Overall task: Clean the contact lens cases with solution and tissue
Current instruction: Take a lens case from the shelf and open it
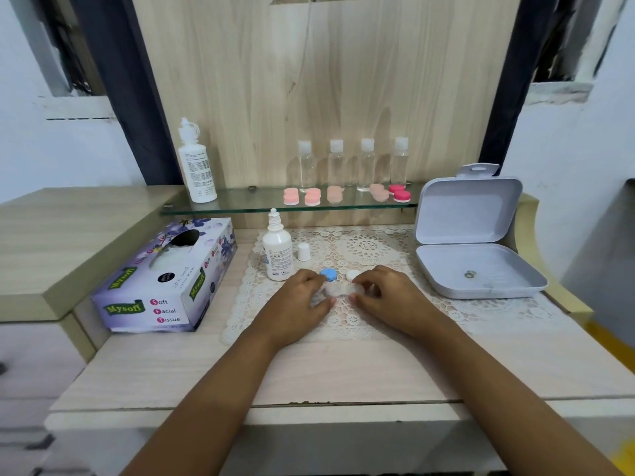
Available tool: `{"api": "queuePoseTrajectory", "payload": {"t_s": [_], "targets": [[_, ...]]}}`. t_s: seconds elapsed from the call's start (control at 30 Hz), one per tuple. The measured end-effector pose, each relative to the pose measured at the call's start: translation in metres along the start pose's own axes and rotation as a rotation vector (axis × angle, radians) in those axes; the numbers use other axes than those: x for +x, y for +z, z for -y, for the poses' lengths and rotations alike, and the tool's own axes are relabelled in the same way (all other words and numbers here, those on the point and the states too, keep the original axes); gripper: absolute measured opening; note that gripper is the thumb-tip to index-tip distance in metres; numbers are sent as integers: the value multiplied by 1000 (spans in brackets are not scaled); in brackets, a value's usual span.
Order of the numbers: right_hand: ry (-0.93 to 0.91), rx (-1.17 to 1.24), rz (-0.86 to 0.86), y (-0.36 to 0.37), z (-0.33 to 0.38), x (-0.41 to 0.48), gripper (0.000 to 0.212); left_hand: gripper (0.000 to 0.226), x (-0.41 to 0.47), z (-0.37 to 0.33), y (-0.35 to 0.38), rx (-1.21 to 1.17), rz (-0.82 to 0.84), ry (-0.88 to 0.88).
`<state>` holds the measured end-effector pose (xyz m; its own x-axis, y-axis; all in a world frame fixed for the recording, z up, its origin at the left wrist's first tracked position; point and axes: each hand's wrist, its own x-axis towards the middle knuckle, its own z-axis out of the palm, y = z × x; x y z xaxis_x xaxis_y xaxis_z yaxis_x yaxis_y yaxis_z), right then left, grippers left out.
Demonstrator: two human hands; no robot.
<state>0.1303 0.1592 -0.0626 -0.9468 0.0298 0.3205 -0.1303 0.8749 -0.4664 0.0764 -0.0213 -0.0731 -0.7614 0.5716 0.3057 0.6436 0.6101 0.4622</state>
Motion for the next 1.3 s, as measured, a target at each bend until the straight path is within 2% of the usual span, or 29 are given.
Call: {"api": "queuePoseTrajectory", "payload": {"t_s": [0.2,0.43,0.73,0.97,1.13,1.3], "targets": [[121,80,-76,-12,1,3,23,48,-2,-6,-3,128,77,-24],[156,107,-172,-46,0,-5,27,49,-5,-8,-4,153,103,-37],[225,-144,-293,-93,-40,-24,30,51,-3,-7,-2,158,119,-52],[215,-467,-169,-103,-72,-28,30,48,-4,-6,-2,147,96,-40],[33,-754,-6,-103,-74,-24,28,49,-3,-6,-3,143,94,-34],[-72,-921,41,-106,-70,-19,44,46,-4,-9,-4,139,76,-10]]}}
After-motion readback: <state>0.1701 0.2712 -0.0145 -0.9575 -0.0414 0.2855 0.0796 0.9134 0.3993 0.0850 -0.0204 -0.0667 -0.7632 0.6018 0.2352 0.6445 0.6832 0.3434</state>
